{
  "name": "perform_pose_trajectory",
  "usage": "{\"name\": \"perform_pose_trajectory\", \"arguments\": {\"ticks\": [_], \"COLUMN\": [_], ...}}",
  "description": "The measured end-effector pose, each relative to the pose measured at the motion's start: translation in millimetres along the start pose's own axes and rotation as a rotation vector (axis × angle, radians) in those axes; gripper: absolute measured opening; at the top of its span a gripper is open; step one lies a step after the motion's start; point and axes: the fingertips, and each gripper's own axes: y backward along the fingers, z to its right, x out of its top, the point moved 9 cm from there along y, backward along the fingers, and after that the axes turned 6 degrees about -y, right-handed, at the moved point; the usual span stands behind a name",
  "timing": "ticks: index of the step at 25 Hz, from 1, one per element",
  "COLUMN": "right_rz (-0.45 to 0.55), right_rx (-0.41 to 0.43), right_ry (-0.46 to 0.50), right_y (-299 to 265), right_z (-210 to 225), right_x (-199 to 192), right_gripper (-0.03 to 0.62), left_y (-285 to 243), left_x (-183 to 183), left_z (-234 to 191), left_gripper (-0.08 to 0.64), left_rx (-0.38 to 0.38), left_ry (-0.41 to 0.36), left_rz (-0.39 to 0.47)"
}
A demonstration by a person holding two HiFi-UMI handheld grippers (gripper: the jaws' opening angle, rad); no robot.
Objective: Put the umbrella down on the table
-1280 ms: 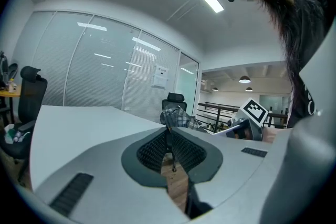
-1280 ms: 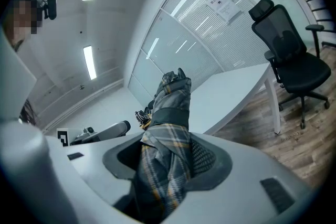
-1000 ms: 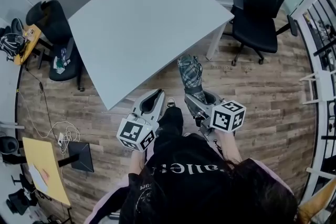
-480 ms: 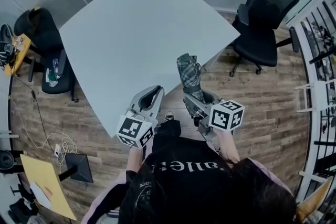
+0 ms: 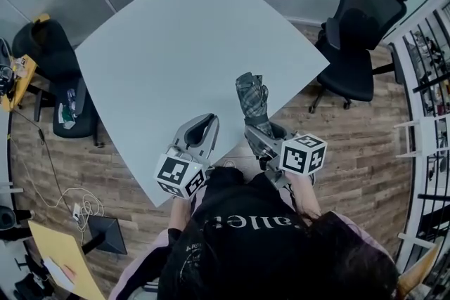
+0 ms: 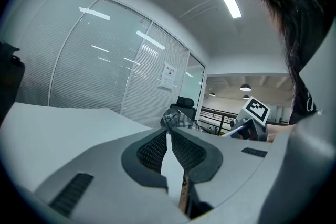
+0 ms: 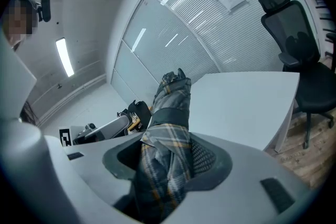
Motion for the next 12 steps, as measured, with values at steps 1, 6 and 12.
{"name": "perform_pose_trajectory", "arguments": {"ticks": [1,6,12], "right_rz": [-0.005,-0.018,-0.053], "right_rx": [0.000,-0.002,0.018], "right_ry": [0.000,-0.006,0.005], "right_y": [-2.5,-14.4,-25.1], "right_z": [1.1,13.3,46.4], "right_x": [2.3,17.0,47.2], "right_gripper": [0.218,0.218,0.218], "left_y": [-2.5,-20.0,-48.2], "left_x": [-0.1,-2.6,-0.8], "left_z": [-2.4,-13.3,-15.9], "left_gripper": [0.032,0.032,0.032], "left_rx": [0.000,0.004,0.058], "left_ry": [0.006,0.030,0.036], "left_rz": [0.000,-0.022,-0.031]}}
